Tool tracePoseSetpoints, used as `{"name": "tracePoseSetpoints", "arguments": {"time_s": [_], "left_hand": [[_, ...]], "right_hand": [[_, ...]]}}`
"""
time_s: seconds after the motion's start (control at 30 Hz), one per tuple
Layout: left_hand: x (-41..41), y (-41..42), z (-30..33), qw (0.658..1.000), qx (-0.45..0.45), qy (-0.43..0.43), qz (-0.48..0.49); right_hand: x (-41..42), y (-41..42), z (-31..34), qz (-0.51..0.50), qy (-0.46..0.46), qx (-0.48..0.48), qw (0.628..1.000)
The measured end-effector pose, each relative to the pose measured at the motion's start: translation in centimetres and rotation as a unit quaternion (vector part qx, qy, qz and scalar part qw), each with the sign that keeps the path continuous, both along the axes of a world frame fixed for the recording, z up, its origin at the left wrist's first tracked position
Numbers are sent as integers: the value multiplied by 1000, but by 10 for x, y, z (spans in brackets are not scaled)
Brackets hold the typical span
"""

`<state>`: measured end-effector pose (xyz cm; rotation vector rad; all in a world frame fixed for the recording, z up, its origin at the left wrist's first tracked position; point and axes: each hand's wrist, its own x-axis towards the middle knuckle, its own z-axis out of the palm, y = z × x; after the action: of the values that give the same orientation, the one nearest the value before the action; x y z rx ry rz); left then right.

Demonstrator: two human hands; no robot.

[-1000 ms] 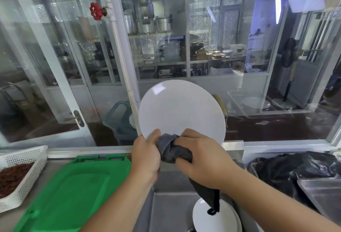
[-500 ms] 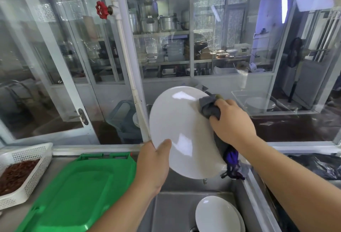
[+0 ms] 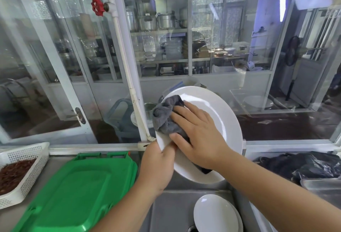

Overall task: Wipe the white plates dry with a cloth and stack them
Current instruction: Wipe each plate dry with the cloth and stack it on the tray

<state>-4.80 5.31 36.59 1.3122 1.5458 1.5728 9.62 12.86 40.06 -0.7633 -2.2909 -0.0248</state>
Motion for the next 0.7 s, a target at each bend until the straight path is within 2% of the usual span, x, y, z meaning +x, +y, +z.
{"name": "tracePoseSetpoints", "arguments": {"time_s": [0.07,0.17,0.27,0.4,0.5,0.57,0.6,0.67,0.7], "left_hand": [[0,0,-5,1000,-2,0,4],[-1,-1,-11,999,-16,-27,8],[-2,-1,-10,999,-15,-48,5],[0,1,-7,997,-8,-78,20],[6,4,-9,994,-5,-99,41],[10,5,-9,991,1,-120,62],[12,6,-8,989,5,-133,72],[15,8,-7,985,13,-149,92],[15,9,-6,983,17,-153,100]], "right_hand": [[4,5,-3,-4,-25,12,1000],[11,25,4,-93,-14,-6,996],[31,53,14,-189,46,-65,979],[52,68,9,-196,133,-179,955],[59,63,-4,-217,222,-272,911],[57,55,-14,-219,306,-375,847],[55,50,-19,-204,373,-439,792],[45,39,-32,-128,518,-567,628],[41,32,-38,-84,553,-611,560]]}}
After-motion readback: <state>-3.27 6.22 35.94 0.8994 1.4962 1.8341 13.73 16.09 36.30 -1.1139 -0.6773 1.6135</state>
